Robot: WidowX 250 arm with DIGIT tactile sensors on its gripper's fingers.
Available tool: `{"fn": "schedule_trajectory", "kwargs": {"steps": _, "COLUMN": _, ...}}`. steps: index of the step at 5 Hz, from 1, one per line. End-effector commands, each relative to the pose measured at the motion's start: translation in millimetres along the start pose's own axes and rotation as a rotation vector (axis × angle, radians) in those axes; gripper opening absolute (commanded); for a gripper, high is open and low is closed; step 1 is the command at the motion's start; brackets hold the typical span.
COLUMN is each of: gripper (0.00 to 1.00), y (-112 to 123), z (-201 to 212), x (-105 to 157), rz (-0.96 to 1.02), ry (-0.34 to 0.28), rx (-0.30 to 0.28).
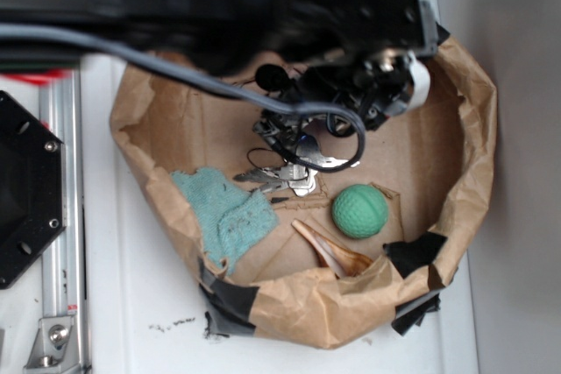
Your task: Grab the black box.
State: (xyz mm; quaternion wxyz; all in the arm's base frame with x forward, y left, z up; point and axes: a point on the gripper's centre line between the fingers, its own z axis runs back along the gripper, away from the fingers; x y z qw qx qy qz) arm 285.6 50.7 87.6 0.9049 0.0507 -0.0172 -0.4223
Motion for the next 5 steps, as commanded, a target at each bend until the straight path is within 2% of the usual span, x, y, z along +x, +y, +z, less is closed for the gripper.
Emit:
{"fn": "schedule_trajectory", "kwargs": {"steps": 1, "gripper": 0.0, "y": -23, "z": 107, "x": 14, "rz": 0.427, "ry": -0.074, "rx": 0.023}}
{"fn": "schedule_trajectory", "kwargs": {"steps": 2, "gripper": 0.0, "y": -41, "z": 129, "x": 0, "rz": 0.69, "ry": -0.18, "rx": -0.035}}
{"fn": "schedule_trajectory", "kwargs": {"steps": 3, "gripper": 0.0, "y": -54, "z": 142, "x": -12, "rz": 0.904, "ry": -0.212, "rx": 0.001}}
{"fn": "schedule_trajectory", "kwargs": {"steps": 5, "gripper": 0.0, "y": -54, "z": 130, "x": -12, "rz": 0.947, "ry": -0.151, "rx": -0.009}}
